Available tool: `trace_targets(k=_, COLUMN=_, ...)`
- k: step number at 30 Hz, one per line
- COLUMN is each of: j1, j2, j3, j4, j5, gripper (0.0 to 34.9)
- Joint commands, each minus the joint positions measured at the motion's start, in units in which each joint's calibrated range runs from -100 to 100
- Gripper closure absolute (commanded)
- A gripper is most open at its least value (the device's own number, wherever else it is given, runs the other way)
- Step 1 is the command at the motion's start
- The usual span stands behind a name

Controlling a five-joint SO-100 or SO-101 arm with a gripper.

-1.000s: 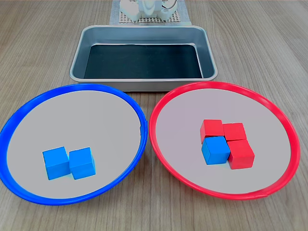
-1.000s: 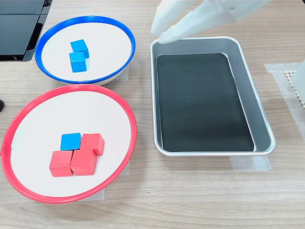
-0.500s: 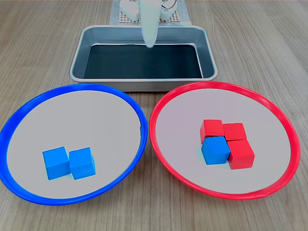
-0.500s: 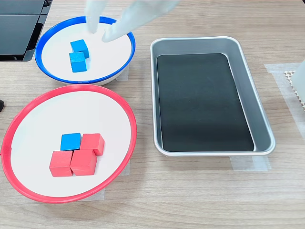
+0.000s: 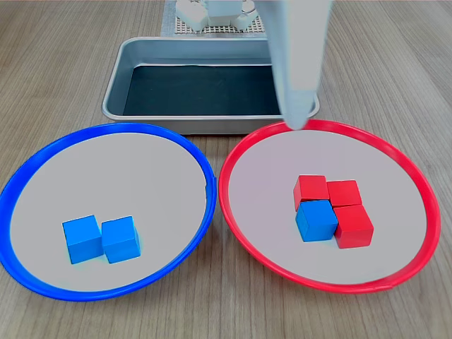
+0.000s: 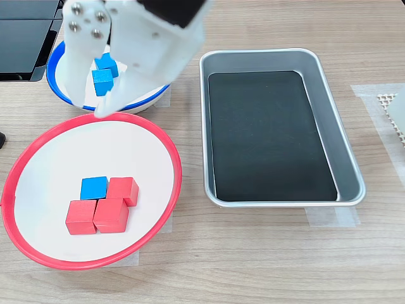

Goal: Relocate any blue block in the red dish to the blue dish, correcting any misplacements.

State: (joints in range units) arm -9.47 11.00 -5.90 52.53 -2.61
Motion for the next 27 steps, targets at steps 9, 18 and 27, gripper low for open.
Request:
trace_targets(k=9, j1=-3.66, j2=6.36, j3=-5.44, j4=-0.07, j5=-0.83, gripper=28.4)
trace_targets(k=18, j1=-1.87, j2=10.11, j3=-6.71, j4=-0.49, j5=-0.34, gripper=25.5)
trace_targets(k=27, j1=-0.74, j2=11.90, j3=-6.89, j4=-2.71, j5=0.29, gripper=25.2)
